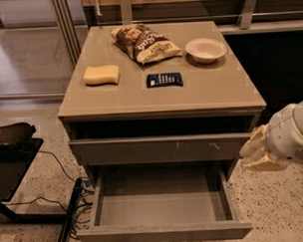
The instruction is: Close middle drawer
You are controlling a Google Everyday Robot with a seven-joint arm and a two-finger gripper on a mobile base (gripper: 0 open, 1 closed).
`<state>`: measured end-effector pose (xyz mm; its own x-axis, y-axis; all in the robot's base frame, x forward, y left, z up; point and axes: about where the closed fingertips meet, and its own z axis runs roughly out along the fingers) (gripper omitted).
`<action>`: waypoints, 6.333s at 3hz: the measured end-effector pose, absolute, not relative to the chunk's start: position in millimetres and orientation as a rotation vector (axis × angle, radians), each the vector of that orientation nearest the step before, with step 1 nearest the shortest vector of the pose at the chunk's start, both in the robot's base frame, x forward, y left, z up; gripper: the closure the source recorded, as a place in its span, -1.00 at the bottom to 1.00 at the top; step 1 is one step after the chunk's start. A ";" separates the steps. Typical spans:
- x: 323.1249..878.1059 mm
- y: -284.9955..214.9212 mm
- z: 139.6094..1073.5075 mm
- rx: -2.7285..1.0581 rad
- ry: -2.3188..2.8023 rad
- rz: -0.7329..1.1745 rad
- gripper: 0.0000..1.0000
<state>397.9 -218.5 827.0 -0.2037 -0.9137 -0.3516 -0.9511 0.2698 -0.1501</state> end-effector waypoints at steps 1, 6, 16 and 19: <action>396.2 -218.3 823.5 -1.695 2.183 0.140 0.77; 350.1 -191.0 570.8 -1.479 2.302 0.601 1.00; 355.7 -200.5 421.2 -1.429 2.319 0.575 -0.77; 402.1 -183.7 421.9 -1.459 2.224 0.547 -0.16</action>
Offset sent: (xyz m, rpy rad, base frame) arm -0.0019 0.0000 -0.0049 -0.0022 0.0060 -0.0017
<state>402.1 -183.7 421.9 -0.3593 -0.7573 -0.5453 -0.9239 0.3712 0.0931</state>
